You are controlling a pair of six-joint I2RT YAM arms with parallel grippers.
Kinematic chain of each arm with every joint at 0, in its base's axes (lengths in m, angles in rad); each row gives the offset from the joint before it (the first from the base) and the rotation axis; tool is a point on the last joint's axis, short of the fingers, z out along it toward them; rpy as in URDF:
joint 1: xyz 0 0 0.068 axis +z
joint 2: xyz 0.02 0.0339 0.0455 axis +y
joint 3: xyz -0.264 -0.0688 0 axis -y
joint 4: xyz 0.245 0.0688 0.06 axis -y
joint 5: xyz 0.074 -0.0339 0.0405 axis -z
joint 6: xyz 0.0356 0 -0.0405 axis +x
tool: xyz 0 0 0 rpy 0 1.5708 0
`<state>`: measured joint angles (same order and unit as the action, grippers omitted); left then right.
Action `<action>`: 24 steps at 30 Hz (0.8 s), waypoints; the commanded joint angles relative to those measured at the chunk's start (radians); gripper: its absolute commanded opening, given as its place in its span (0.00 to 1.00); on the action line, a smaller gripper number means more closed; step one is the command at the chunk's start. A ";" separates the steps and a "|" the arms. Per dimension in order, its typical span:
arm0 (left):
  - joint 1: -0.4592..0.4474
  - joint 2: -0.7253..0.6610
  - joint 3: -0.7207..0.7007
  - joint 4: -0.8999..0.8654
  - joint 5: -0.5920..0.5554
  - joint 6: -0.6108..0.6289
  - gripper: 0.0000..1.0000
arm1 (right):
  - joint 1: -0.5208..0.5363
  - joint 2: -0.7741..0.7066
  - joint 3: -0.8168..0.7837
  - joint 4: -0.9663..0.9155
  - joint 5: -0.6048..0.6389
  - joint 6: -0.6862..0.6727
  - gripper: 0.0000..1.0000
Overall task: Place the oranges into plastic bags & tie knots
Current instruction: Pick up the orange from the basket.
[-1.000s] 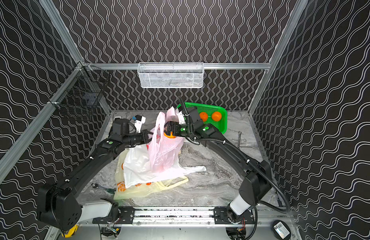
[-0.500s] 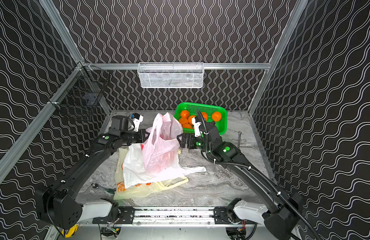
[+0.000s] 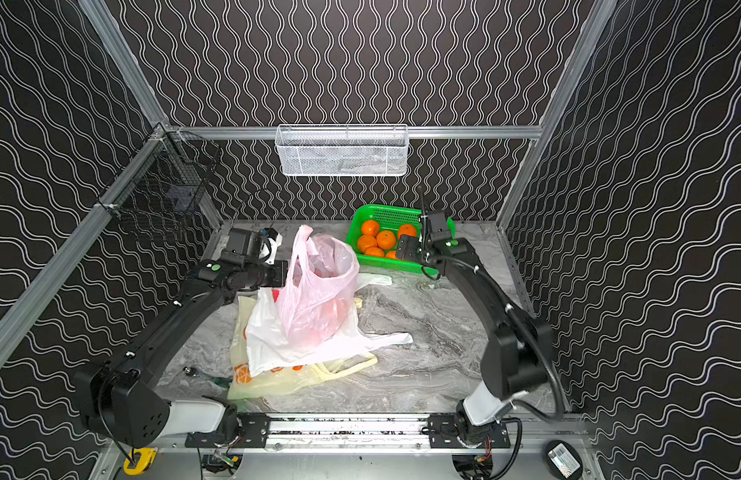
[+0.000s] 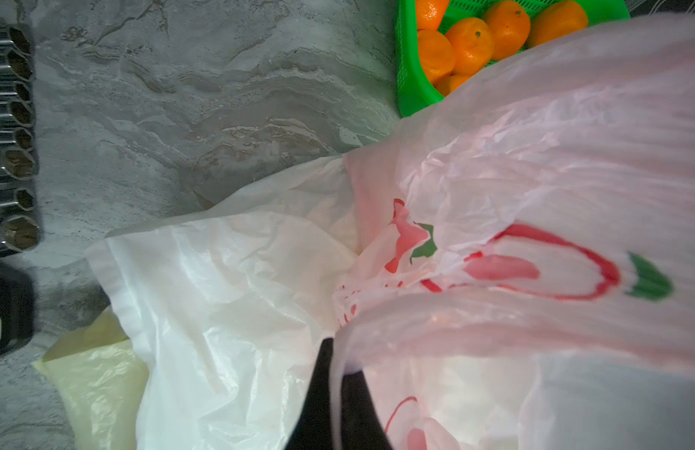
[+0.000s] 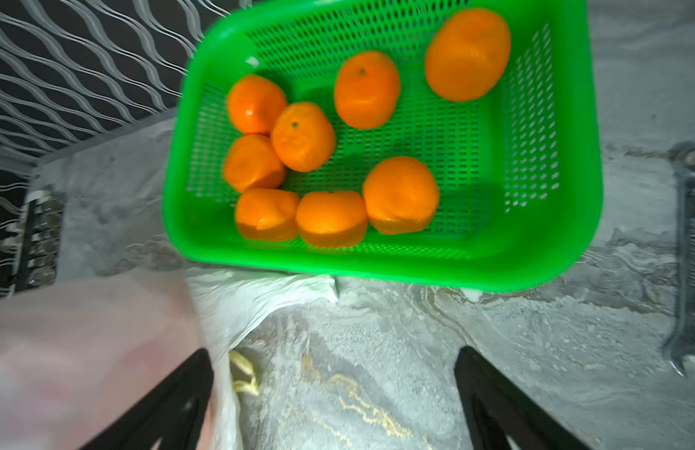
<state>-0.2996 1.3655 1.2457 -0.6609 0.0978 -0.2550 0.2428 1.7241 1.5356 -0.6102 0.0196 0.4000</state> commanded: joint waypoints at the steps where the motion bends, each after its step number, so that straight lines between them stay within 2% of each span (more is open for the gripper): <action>1: -0.012 0.011 0.025 -0.032 -0.062 0.039 0.00 | -0.048 0.122 0.125 -0.133 -0.073 0.013 0.95; 9: -0.045 0.031 0.037 -0.042 -0.080 0.044 0.00 | -0.094 0.395 0.382 -0.210 -0.115 0.031 0.95; 15: -0.062 0.037 0.031 -0.032 -0.072 0.034 0.00 | -0.095 0.548 0.551 -0.276 -0.093 0.030 0.96; 24: -0.073 0.036 0.023 -0.029 -0.069 0.030 0.00 | -0.094 0.653 0.612 -0.314 -0.087 0.048 0.93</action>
<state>-0.3687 1.4017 1.2743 -0.6983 0.0280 -0.2295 0.1486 2.3642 2.1361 -0.8833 -0.0795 0.4343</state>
